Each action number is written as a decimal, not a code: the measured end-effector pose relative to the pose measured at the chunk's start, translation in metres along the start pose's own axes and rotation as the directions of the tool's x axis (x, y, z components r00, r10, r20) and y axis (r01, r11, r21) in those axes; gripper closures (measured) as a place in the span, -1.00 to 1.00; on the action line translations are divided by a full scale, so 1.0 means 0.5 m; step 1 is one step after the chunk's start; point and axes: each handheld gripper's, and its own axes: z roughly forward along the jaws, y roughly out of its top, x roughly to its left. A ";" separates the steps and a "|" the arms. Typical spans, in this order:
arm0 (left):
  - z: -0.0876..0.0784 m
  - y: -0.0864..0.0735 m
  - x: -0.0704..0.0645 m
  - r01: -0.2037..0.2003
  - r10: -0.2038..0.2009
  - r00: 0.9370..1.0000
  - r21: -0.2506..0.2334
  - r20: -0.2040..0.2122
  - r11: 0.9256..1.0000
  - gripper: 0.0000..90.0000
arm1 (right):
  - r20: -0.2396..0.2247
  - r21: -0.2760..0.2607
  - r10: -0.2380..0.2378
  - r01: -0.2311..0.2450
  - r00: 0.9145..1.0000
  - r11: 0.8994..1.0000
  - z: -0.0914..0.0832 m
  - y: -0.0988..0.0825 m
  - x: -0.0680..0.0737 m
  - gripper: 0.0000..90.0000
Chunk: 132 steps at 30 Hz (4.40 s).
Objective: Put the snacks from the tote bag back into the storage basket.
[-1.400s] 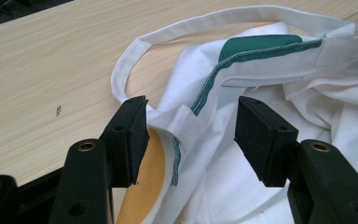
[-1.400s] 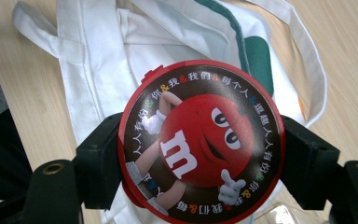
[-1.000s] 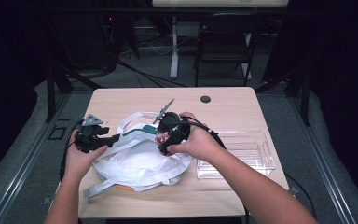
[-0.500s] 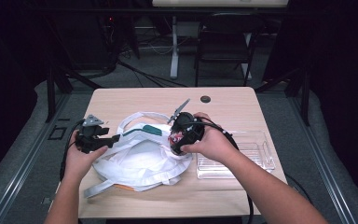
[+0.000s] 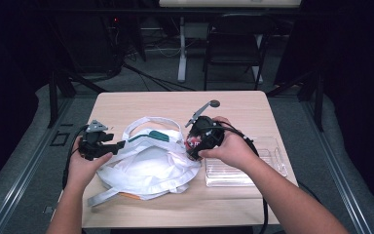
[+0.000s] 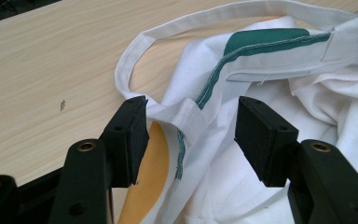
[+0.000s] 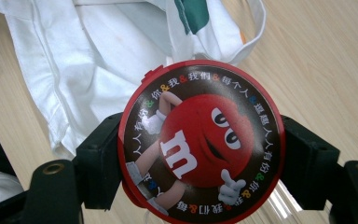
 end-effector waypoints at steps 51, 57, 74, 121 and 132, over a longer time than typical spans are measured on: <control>0.004 -0.004 0.003 0.005 -0.005 1.000 0.009 -0.005 1.000 -0.02 | 0.088 0.087 0.065 -0.073 0.994 0.994 0.006 -0.120 -0.123 -0.44; 0.004 -0.004 0.002 0.004 -0.004 1.000 0.009 -0.008 1.000 -0.02 | 0.091 0.084 0.071 -0.079 0.993 0.993 0.012 -0.127 -0.123 -0.44; 0.006 -0.005 0.002 0.006 -0.005 1.000 0.008 -0.011 1.000 -0.03 | 0.085 0.102 0.076 -0.084 0.993 0.991 0.040 -0.146 -0.121 -0.44; 0.012 -0.007 0.000 0.005 -0.004 1.000 0.017 -0.012 1.000 -0.03 | 0.063 0.127 0.056 -0.063 0.996 0.990 0.151 -0.154 -0.126 -0.44; 0.011 -0.007 0.002 0.002 -0.002 1.000 0.017 -0.016 1.000 -0.03 | 0.055 0.141 0.050 -0.057 0.997 0.988 0.171 -0.148 -0.124 -0.44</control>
